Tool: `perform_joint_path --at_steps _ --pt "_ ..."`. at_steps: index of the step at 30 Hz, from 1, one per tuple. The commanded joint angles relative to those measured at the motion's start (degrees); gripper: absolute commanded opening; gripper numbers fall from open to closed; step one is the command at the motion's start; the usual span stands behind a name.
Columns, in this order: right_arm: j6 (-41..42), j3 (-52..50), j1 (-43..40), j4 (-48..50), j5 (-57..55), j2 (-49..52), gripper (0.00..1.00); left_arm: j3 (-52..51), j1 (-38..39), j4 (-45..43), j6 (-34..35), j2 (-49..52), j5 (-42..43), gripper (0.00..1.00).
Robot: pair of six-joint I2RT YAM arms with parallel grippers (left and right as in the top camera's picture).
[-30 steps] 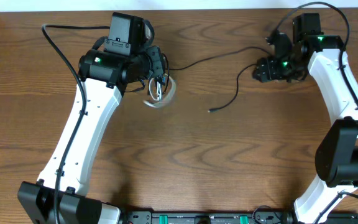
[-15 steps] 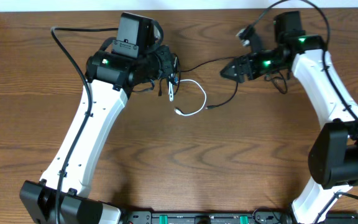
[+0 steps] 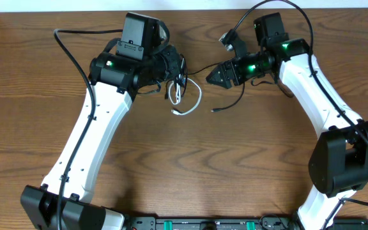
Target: Untangle cables
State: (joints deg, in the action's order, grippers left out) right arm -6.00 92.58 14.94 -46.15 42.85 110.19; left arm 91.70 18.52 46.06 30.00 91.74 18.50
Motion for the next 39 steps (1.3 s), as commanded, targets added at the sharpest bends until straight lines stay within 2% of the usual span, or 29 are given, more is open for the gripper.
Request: perform_joint_path --at_steps 1,3,7,10,12,17,23,35,39 --pt "7.67 0.37 -0.15 0.57 -6.84 -1.55 0.68 0.42 0.26 -0.85 -4.59 -0.74 5.73 0.08" --pt "10.78 0.37 -0.35 0.59 -11.78 -1.55 0.68 0.42 -0.11 -2.1 -11.85 -0.76 13.35 0.08" --pt "11.54 0.37 -1.42 1.27 -13.35 -1.55 0.7 0.42 -2.19 -2.91 -20.48 -0.76 27.56 0.08" --pt "9.49 0.37 -1.77 2.4 -12.87 -1.55 0.73 0.42 -4.48 -2.91 -22.56 -0.76 34.64 0.08" --pt "4.83 0.37 -2.32 3.17 -10.43 -1.55 0.74 0.42 -6.01 -2.95 -22.49 -0.76 37.83 0.08" --pt "-6.1 0.37 -4.5 3.04 -1.44 -1.31 0.87 0.42 -8.2 -3.13 -22.47 -0.76 43.06 0.08" --pt "-15.58 0.35 -4.61 1.49 7.8 -0.33 0.87 0.42 -8.22 -3.78 -22.43 -0.76 46.6 0.08" --pt "-17.0 0.37 -5.49 -2.25 10.84 -0.2 0.83 0.42 -8.22 -3.8 -22.27 -0.76 46.31 0.08" --pt "-17.0 0.37 -6.51 -4.15 15.08 -0.35 0.82 0.42 -8.17 -3.52 -22.18 -0.76 42.18 0.08"
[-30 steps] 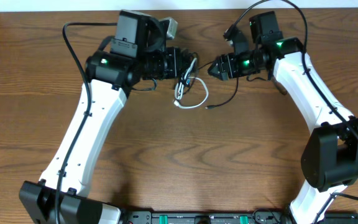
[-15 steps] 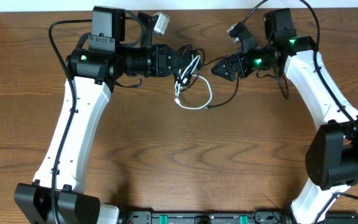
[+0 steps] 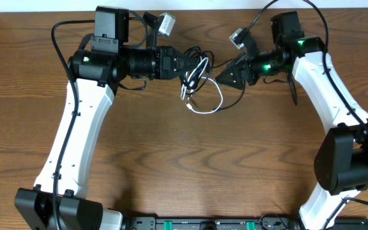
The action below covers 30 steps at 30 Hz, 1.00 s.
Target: Untangle cables
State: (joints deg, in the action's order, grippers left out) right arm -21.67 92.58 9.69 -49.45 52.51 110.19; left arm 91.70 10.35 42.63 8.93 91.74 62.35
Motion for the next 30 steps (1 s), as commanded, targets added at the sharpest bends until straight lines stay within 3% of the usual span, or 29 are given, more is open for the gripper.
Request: perform_joint_path --at_steps 1,4,10,15,25,30 --pt "-1.31 0.37 -1.46 -1.22 6.75 -0.44 0.81 0.42 0.02 -0.07 -0.42 -0.76 -3.39 0.08" --pt "-0.98 0.37 -1.51 -1.81 9.75 -0.68 0.77 0.42 0.02 -0.04 4.5 -0.76 -10.56 0.08" --pt "7.41 0.37 -0.72 -0.02 7.8 -0.79 0.68 0.28 1.27 -0.04 13.35 -0.74 -27.65 0.08" --pt "11.82 0.37 2.62 4.11 7.39 -0.79 0.64 -0.85 4.74 -0.04 26.82 -0.74 -41.72 0.08" --pt "14.95 0.37 5.51 4.9 0.44 -0.79 0.63 -1.51 12.0 4.79 38.1 0.24 -57.64 0.08" --pt "8.24 0.37 6.69 4.72 6.43 -0.92 0.63 -1.51 11.56 5.33 47.12 1.25 -58.38 0.08"
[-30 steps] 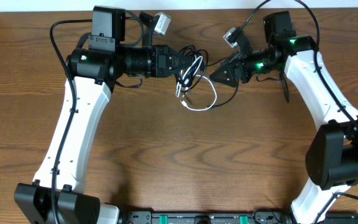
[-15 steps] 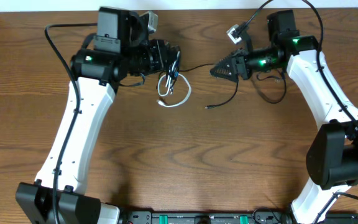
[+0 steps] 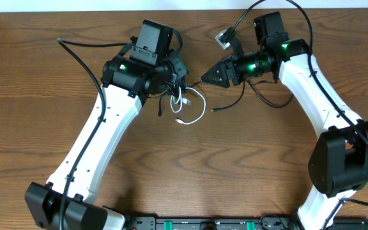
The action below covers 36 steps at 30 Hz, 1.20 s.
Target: Untangle cables
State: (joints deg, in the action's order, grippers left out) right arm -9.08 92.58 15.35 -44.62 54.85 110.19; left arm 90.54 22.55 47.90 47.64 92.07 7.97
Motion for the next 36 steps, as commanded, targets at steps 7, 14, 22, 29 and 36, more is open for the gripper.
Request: perform_joint_path --at_steps 7,14,22,29,36 --pt "-8.28 0.37 3.37 0.22 4.04 -1.99 0.66 -0.35 -0.59 0.57 15.96 1.29 -4.17 0.08" --pt "-11.3 0.37 6.1 0.81 2.69 -3.85 0.67 -0.35 -0.59 1.57 17.03 1.29 -3.87 0.08" --pt "-9.42 0.37 10.01 2.32 -4.37 -3.85 0.52 -0.35 -0.59 1.57 17.9 1.29 -0.7 0.08" --pt "-4.15 0.37 11.32 5.7 -11.65 -3.82 0.36 -0.35 -0.59 2.05 17.75 1.29 2.56 0.08" --pt "-1.64 0.37 10.88 6.49 -11.63 -3.82 0.06 -0.35 -0.61 2.69 11.58 1.29 1.44 0.17"
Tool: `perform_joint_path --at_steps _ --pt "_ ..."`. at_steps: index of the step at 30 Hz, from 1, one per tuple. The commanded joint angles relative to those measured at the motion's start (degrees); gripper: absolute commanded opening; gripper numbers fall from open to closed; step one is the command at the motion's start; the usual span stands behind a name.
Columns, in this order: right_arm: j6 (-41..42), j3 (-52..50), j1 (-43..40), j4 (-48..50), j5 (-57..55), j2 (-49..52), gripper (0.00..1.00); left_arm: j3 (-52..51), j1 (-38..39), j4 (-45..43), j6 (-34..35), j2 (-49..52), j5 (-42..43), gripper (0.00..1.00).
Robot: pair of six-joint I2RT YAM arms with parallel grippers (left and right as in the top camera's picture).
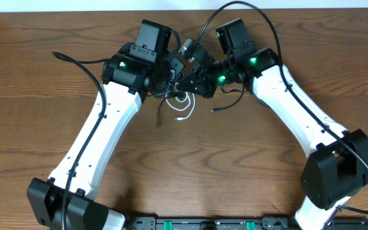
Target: Untangle cables
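Note:
A tangle of one white cable (184,106) and thin black cables (161,110) lies at the table's middle back. My left gripper (173,82) points down into the top of the tangle, its fingers mostly hidden under the wrist, and seems shut on the bundle. The right gripper (188,85) has its tip right against the same bundle from the right; its jaws are too dark to read. A loose black cable end (217,110) lies beneath the right forearm.
Thick black arm cables arc over the back of the table at the left (75,59) and behind the right wrist (235,7). A dark rail (209,223) runs along the front edge between the two arm bases.
The right gripper has moved left from about a hand's width off to touch the bundle beside the left gripper. The white loop looks smaller and more gathered. The left arm has barely shifted.
At first both grippers stood apart with a black cable stretched between them over the tangle. Then the left arm had swung out left, holding the bundle raised. It came back over the tangle, and now the right gripper has closed in on it.

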State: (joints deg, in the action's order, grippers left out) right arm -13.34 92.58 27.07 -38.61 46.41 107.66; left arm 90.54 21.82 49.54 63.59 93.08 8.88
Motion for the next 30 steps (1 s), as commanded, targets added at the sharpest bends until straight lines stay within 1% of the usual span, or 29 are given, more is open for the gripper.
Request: perform_joint_path --at_steps 1,2,4,5,7,10,12,15,19,21,25,30 --pt "3.98 0.37 -1.22 0.48 -3.19 -1.29 0.01 -0.35 0.11 1.07 -6.97 0.28 -1.07 0.32" --pt "5.29 0.37 -1.6 0.5 -3.19 -1.29 0.01 -0.35 0.11 1.22 -8.52 0.28 -2.23 0.38" --pt "7.21 0.37 -2.25 0.48 -3.19 -1.29 0.01 -0.35 0.11 1.7 -11.65 0.28 -4.02 0.53" --pt "8.48 0.37 -2.67 0.48 -3.19 -1.29 0.01 -0.35 0.11 1.92 -13.16 0.28 -4.72 0.56" --pt "11.52 0.37 -3.48 0.46 -3.19 -1.29 0.01 -0.35 0.11 2.93 -17.05 0.28 -6.01 0.6" --pt "16.04 0.37 -3.8 0.46 -3.28 -1.29 0.01 -0.35 0.13 3.89 -20.68 0.28 -5.6 0.6" --pt "19.98 0.37 -3.78 0.48 -4.92 -1.29 0.01 -0.35 0.13 4.0 -23.96 0.33 -3.58 0.59" --pt "24.44 0.37 -3.85 0.74 -6.47 -1.29 0.01 -0.35 0.13 4.0 -30.47 0.81 0.04 0.53" --pt "30.51 0.37 -4.76 0.94 -6.03 -1.29 0.01 -0.37 0.13 3.93 -40.24 1.79 6.6 0.52" --pt "32.06 0.37 -6.03 0.98 -3.76 -1.29 0.01 -0.42 0.13 3.91 -43.04 2.54 8.35 0.52" --pt "32.63 0.37 -9.14 1.75 4.35 -1.29 0.01 -0.44 0.17 3.15 -45.81 4.31 10.32 0.52" --pt "32.61 0.37 -12.92 1.38 12.35 -1.29 0.01 -0.44 0.28 -1.27 -50.56 6.93 18.51 0.52"
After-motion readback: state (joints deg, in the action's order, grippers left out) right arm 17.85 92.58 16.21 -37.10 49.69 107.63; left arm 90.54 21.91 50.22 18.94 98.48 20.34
